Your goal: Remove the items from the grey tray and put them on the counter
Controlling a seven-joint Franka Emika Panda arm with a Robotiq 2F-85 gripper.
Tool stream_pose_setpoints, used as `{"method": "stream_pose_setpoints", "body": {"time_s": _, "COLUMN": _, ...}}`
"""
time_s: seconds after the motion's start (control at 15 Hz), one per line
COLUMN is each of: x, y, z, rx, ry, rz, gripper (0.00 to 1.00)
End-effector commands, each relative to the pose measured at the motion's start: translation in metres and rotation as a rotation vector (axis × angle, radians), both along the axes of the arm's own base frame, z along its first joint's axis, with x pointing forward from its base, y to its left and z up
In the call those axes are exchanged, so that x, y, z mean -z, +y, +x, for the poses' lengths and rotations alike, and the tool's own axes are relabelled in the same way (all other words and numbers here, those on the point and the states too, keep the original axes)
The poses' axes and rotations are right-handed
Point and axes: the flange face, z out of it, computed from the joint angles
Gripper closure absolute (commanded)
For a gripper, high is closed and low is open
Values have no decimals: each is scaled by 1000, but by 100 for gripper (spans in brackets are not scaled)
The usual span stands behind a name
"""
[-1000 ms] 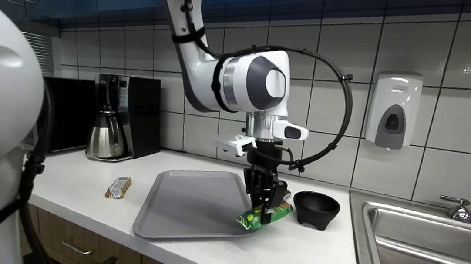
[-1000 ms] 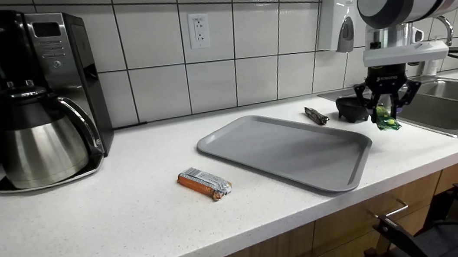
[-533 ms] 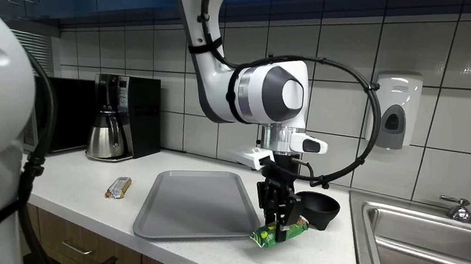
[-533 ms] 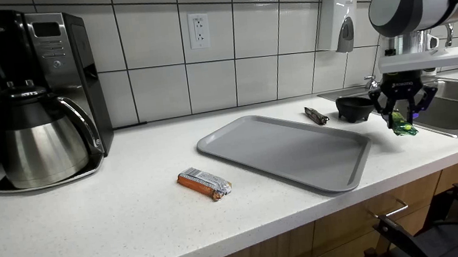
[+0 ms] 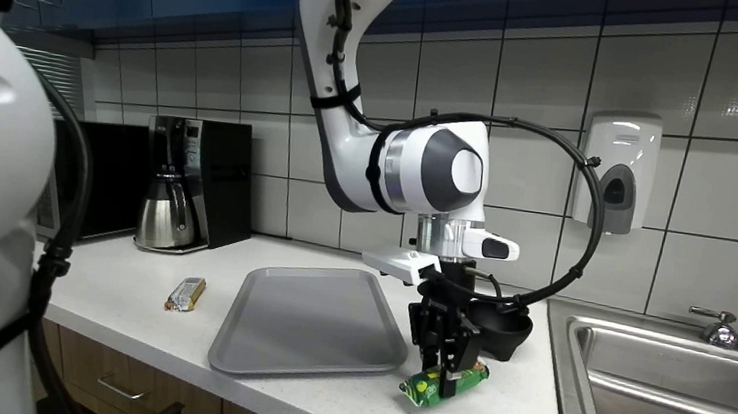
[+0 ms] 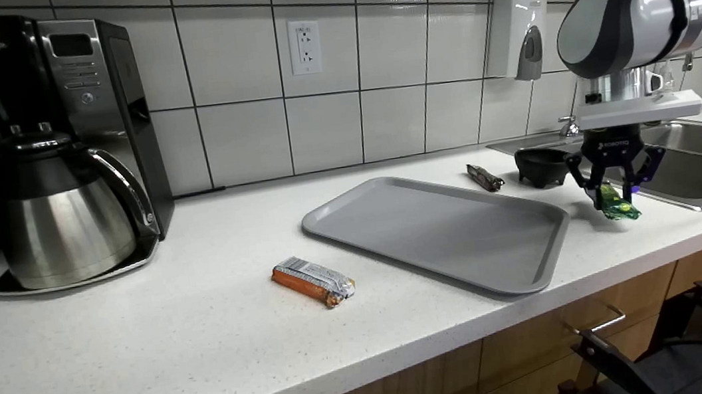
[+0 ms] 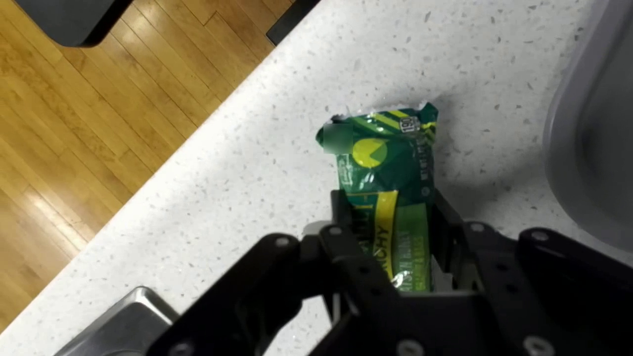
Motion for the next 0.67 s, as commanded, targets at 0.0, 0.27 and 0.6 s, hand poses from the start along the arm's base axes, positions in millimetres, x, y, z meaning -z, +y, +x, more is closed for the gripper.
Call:
{"method": "stream_pose_setpoints", "body": {"time_s": 0.0, "x": 3, "y": -7, "z": 4, "rx": -27, "ry": 15, "rz": 4, "gripper": 34}}
{"method": "stream_pose_setpoints", "body": {"time_s": 0.27, "x": -6, "y": -5, "z": 5, "rx": -30, "ry": 4, "rz": 0, "gripper": 6}}
{"method": "stream_pose_setpoints", "body": {"time_s": 0.6, "x": -27, "y": 11, "z": 4, "rx": -36, "ry": -23, "rz": -1, "gripper": 0}}
